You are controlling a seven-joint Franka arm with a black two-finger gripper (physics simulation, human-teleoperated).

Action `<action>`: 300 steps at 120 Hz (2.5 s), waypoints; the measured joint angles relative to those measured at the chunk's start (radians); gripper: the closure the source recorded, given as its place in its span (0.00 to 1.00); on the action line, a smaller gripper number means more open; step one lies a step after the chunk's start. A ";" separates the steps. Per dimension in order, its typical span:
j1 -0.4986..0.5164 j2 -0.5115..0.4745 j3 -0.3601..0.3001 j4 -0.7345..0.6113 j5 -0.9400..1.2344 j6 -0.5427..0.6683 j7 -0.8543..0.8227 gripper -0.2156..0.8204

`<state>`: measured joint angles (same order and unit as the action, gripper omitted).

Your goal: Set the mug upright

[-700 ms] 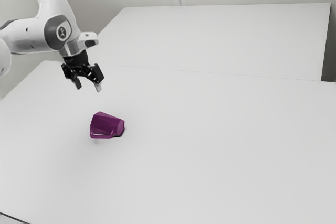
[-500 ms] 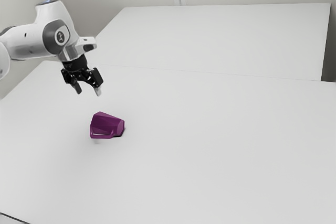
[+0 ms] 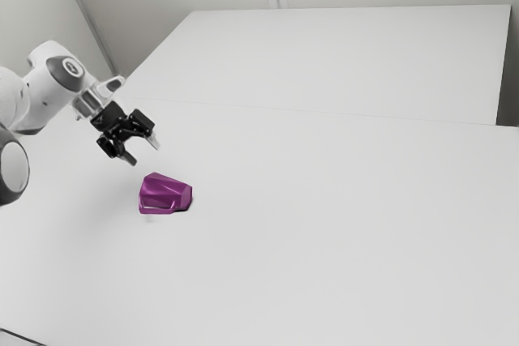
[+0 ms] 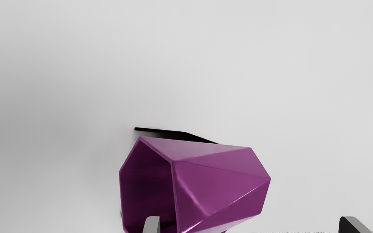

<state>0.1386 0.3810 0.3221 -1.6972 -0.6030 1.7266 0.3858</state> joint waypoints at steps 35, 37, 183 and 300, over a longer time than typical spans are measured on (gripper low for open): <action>0.046 0.105 0.000 0.021 -0.146 -0.093 0.019 0.21; 0.047 0.107 0.000 0.020 -0.151 -0.096 0.020 0.21; 0.052 0.043 0.001 -0.099 -0.290 -0.129 0.031 0.96; -0.311 -0.266 0.065 -0.421 0.359 0.426 -0.522 0.97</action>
<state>-0.1722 0.1153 0.3869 -2.1182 -0.2444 2.1522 -0.1357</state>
